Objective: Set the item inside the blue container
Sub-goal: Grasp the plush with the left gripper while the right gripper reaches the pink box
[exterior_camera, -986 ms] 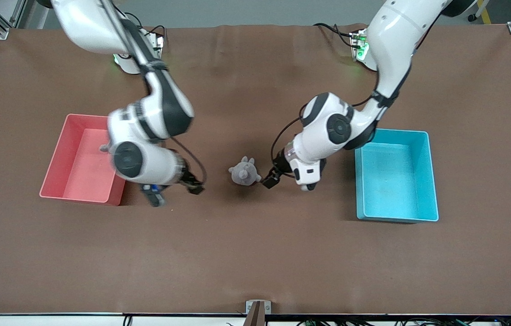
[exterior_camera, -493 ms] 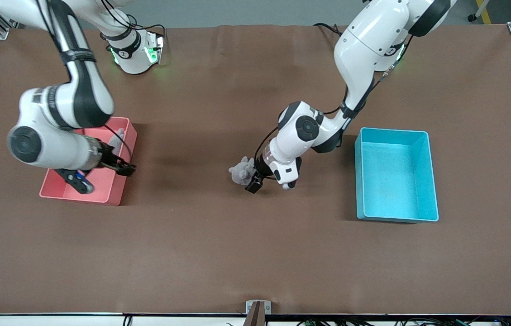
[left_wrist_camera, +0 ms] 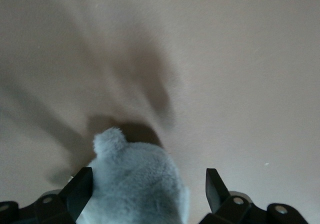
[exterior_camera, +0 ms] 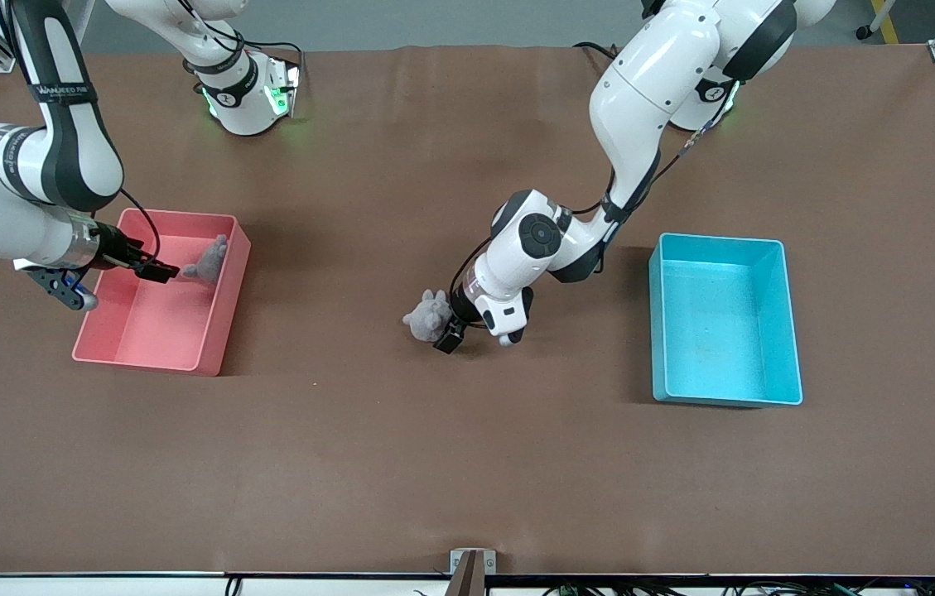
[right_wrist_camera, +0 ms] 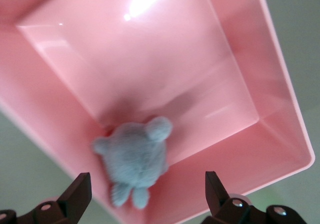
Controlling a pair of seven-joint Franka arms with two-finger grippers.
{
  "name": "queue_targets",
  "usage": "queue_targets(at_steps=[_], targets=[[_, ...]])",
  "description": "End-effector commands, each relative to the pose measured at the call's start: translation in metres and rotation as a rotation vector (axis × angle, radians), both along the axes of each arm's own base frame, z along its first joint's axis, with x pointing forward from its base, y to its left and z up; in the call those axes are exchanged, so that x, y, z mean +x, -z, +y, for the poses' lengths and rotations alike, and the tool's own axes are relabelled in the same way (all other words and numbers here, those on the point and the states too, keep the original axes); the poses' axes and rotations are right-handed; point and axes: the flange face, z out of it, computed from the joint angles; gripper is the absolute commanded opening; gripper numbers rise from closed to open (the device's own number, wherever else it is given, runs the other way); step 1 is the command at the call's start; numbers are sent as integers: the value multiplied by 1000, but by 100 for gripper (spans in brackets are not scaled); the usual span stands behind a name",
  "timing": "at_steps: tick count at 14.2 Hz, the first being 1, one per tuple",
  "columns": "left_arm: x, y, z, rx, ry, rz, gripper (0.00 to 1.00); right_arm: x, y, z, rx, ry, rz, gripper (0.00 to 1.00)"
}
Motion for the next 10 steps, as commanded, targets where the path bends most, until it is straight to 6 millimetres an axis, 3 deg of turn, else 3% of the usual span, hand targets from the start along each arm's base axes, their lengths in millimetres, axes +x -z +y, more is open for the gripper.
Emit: queue_targets(at_steps=[1,3,6,8,10], targets=[[-11,4,-13,-1,9,-7,85,-20,20,-8,40,66,15,100],[-15,4,-17,-1,16,-7,72,-21,39,-6,96,136,44,100],[-18,4,-21,-2,26,-9,23,-20,61,-4,141,219,61,100],[-18,4,-20,0,25,-7,0,-19,75,-5,153,270,63,100],[-19,4,-19,4,31,-9,0,-20,83,-6,180,323,71,100]])
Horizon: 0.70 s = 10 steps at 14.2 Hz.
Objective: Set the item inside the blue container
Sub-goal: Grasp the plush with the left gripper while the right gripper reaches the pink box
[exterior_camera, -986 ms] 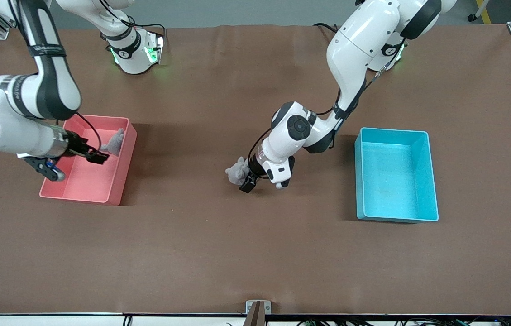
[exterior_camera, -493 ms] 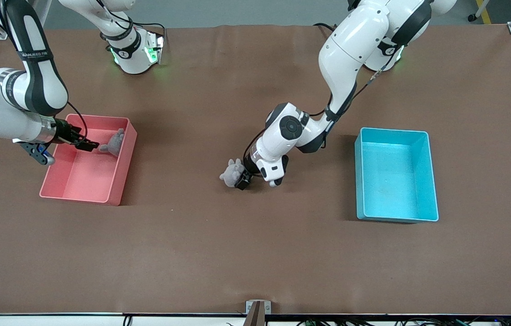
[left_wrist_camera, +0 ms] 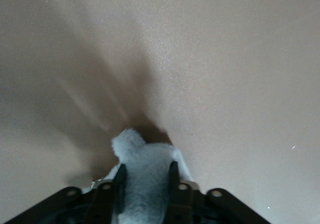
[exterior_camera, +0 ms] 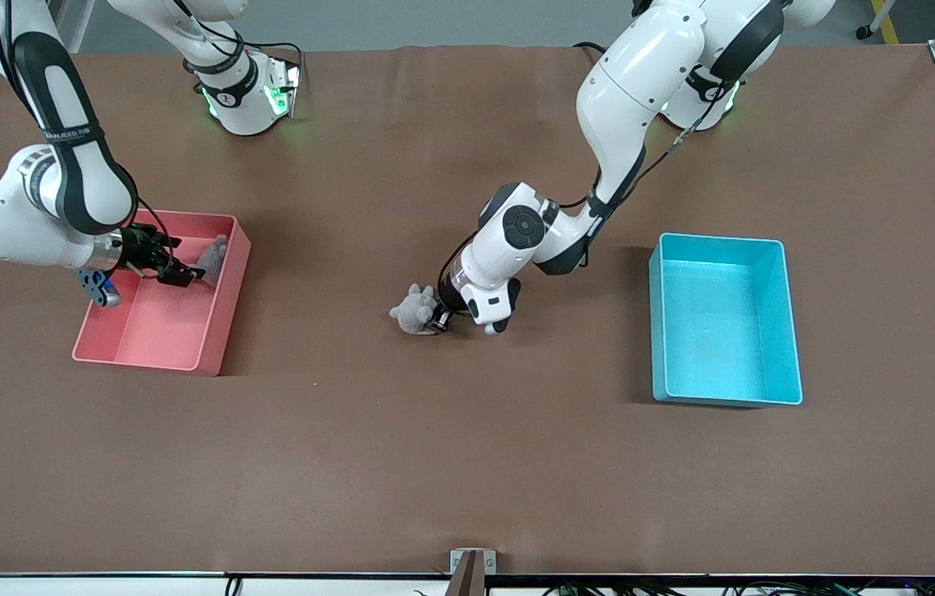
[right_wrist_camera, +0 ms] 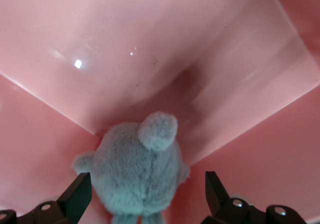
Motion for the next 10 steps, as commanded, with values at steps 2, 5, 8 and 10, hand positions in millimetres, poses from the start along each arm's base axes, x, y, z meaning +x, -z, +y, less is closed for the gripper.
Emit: queue_targets(at_steps=[2,5,8,10], targets=[[2,-6,0,-1,-3,-18,0,-3,13,1,33,135,34,100],[11,-19,11,27,3,-40,0,-5,21,6,27,155,61,100],[38,-80,41,97,32,-79,0,-7,28,6,30,154,79,99],[63,-126,78,190,71,-111,0,-7,29,8,32,150,85,90]])
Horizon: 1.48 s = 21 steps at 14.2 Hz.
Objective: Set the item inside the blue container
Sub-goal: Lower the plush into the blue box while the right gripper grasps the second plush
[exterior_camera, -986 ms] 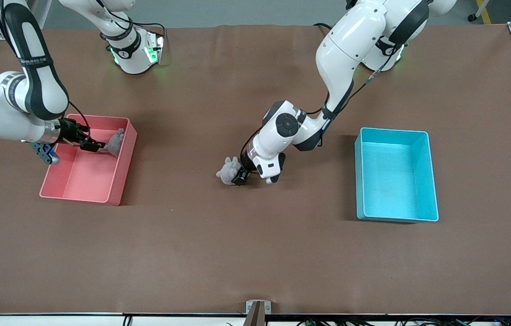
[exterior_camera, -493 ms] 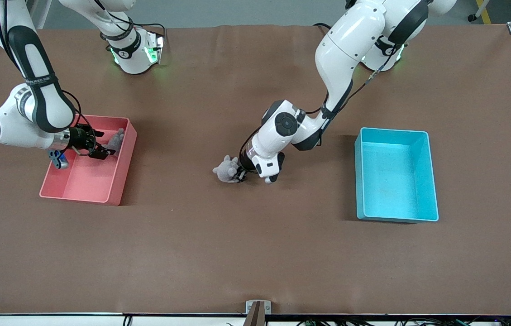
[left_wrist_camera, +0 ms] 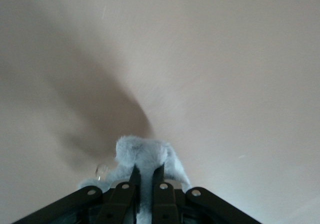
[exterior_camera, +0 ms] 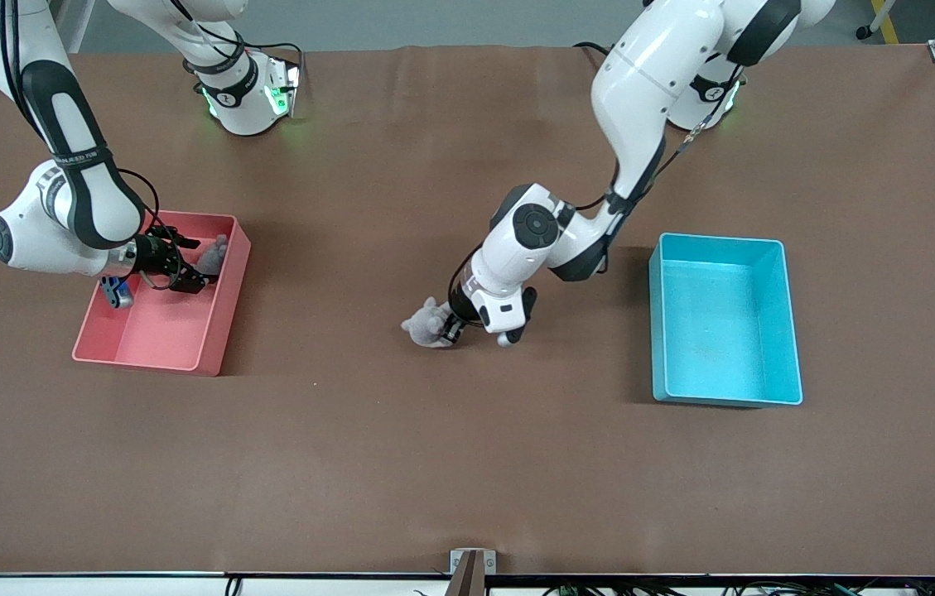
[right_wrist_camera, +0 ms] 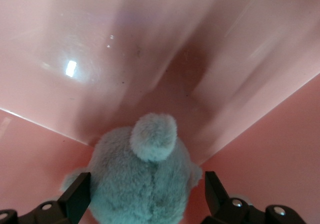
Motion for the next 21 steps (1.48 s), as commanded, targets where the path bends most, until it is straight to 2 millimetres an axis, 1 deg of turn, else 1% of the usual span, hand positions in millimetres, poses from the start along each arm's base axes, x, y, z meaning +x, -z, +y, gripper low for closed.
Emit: queue_targets(at_steps=[1,2,3,4,5,6,7,8,9,11,13,14,15,16,17,18,19,20,21], targets=[[29,-69,64,152,63,-31,0,-4,5,6,19,19,22,79],[39,-88,88,211,109,-35,0,-3,6,14,20,2,25,66],[47,-102,110,243,147,-26,0,-3,6,17,21,-5,26,54],[53,-113,132,277,202,-10,0,-2,5,17,22,-7,27,46],[60,-120,162,317,261,30,0,-2,4,18,25,-10,29,30],[65,-121,190,345,297,70,0,-1,4,19,24,-13,28,21],[73,-125,223,361,327,86,0,1,2,18,23,-13,21,14],[78,-122,251,371,353,109,0,2,0,17,24,-12,18,11],[82,-117,278,380,385,129,0,6,-4,17,25,-20,13,5],[88,-102,333,425,433,158,0,21,-21,11,37,-41,7,3],[89,-86,370,471,481,183,0,38,-44,3,14,-110,16,2],[90,-81,385,476,487,194,0,48,-59,-5,8,-126,26,2],[90,-79,392,475,508,195,0,60,-81,-10,14,-138,40,2],[88,-71,406,470,522,211,1,71,-100,-12,13,-153,54,2],[87,-58,419,463,530,232,7,79,-116,-11,0,-160,65,2],[87,-50,427,458,524,246,22,87,-132,-5,-25,-147,77,2],[88,-42,432,455,519,254,45,95,-146,5,-42,-126,86,2],[88,-40,432,454,516,254,74,102,-159,25,-60,-116,98,2],[89,-38,431,452,511,256,99,108,-166,48,-77,-101,100,2]])
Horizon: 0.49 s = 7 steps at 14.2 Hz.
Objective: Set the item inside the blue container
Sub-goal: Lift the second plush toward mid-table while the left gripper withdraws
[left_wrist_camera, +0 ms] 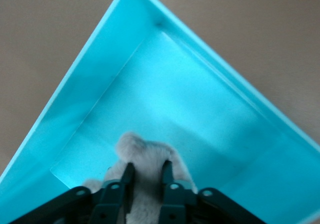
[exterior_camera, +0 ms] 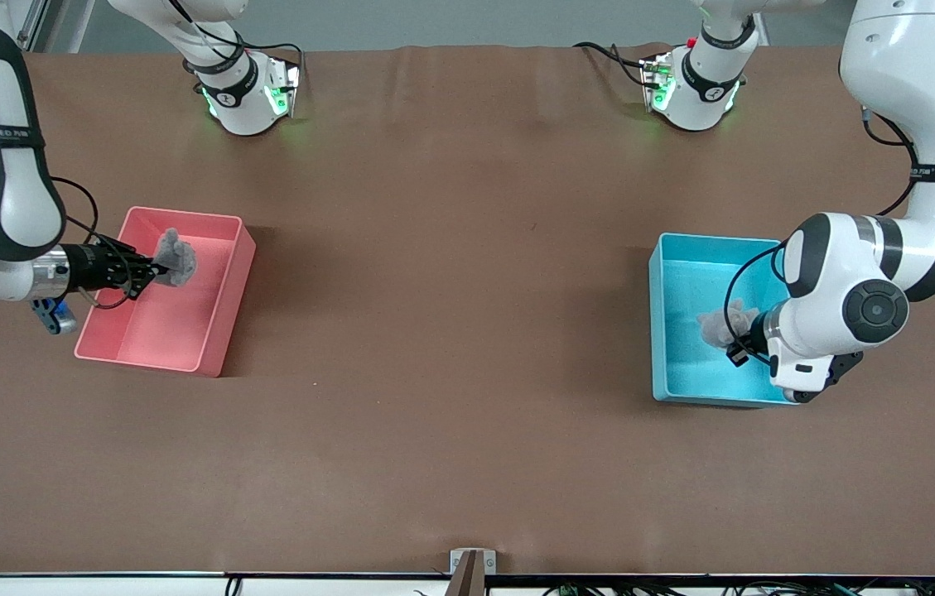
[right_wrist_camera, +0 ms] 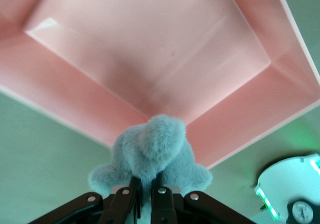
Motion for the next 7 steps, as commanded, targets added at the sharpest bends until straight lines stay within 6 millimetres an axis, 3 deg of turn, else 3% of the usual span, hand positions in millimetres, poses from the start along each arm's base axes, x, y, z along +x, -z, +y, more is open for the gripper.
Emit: queue_targets(at_steps=[1,4,7], targets=[[1,0,-4,13,17,-7,100,17,-19,60,-76,29,20,2],[6,-37,-10,10,24,-62,100,26,-29,130,-71,101,-2,2],[3,-79,-42,-3,51,-101,100,27,-31,219,-115,180,-65,1]])
